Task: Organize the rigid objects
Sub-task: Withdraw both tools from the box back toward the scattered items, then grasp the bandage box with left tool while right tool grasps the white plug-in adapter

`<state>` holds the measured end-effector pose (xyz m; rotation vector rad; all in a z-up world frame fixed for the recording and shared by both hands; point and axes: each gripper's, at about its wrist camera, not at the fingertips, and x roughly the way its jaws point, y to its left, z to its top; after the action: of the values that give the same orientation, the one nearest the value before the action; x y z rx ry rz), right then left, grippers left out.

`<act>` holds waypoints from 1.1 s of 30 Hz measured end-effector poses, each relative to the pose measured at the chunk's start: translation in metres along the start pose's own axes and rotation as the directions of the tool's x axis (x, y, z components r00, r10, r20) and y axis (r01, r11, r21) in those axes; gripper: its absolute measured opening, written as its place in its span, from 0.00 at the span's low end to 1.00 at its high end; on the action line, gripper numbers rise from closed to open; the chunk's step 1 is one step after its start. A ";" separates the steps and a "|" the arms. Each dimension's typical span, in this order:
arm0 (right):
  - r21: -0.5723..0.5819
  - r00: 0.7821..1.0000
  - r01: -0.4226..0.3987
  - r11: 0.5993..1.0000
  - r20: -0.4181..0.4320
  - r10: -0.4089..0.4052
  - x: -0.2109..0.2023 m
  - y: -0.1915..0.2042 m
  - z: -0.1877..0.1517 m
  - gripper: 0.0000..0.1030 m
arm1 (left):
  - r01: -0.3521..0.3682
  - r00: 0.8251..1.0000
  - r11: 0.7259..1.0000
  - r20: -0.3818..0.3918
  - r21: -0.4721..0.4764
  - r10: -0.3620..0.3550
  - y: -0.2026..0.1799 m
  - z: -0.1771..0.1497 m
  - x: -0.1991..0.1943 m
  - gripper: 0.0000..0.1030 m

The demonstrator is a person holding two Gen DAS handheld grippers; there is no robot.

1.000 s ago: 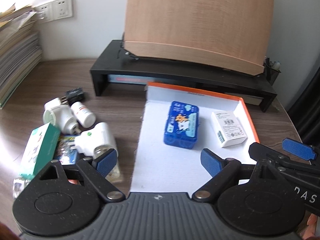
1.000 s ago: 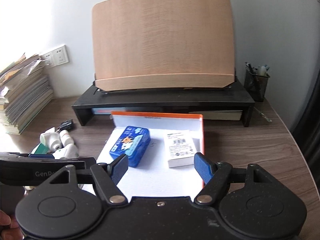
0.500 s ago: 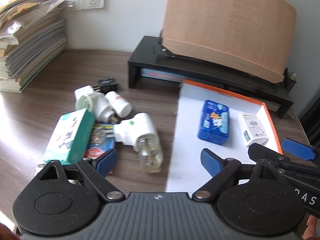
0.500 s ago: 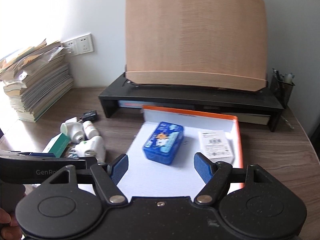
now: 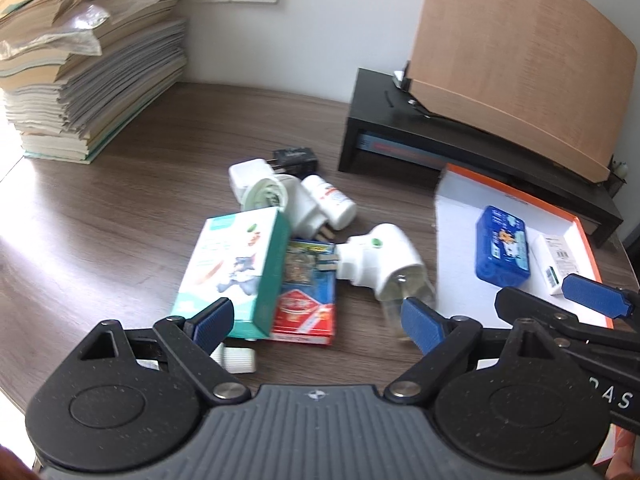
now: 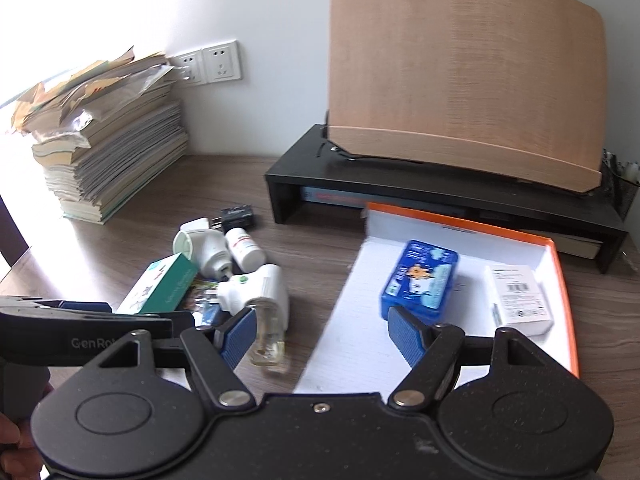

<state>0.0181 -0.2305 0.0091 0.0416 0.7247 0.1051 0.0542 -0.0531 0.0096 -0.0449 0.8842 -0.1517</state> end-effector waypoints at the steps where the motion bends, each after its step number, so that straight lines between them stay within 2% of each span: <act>1: -0.001 1.000 -0.003 1.000 -0.002 0.003 0.002 0.002 0.000 0.84 | -0.006 1.000 1.000 -0.001 -0.006 0.006 0.004 0.001 0.001 0.92; 8: 0.017 1.000 0.002 1.000 -0.026 -0.002 0.017 0.009 0.001 0.84 | -0.069 0.997 0.995 -0.038 -0.068 0.067 0.049 0.006 0.020 0.93; 11: 0.022 0.999 0.005 1.000 -0.034 -0.004 0.024 0.012 0.003 0.84 | -0.075 0.996 0.995 -0.057 -0.071 0.072 0.063 0.011 0.031 0.93; 20: 0.016 0.998 0.004 1.000 -0.068 -0.003 0.047 0.021 0.009 0.84 | -0.021 0.994 0.999 -0.107 -0.033 0.017 0.068 0.021 0.069 0.97; 23: 0.009 0.996 0.004 1.000 -0.085 -0.003 0.058 0.024 0.010 0.84 | 0.019 0.993 0.999 -0.115 -0.042 -0.024 0.071 0.021 0.079 0.89; 25: 0.006 0.995 0.000 1.000 -0.099 0.001 0.066 0.026 0.010 0.84 | 0.064 0.994 0.996 -0.090 -0.055 -0.069 0.072 0.022 0.078 0.74; 28: -0.004 0.993 -0.003 1.000 -0.118 0.002 0.079 0.029 0.012 0.84 | 0.091 0.992 0.995 -0.085 -0.049 -0.095 0.074 0.026 0.078 0.71; 33: -0.046 0.985 -0.023 0.999 -0.169 0.014 0.102 0.034 0.013 0.84 | 0.085 0.993 0.995 -0.073 -0.046 -0.088 0.083 0.028 0.072 0.69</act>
<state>0.1002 -0.1853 -0.0456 -0.0062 0.8912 0.1448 0.1302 0.0169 -0.0363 -0.1185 0.9606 -0.2168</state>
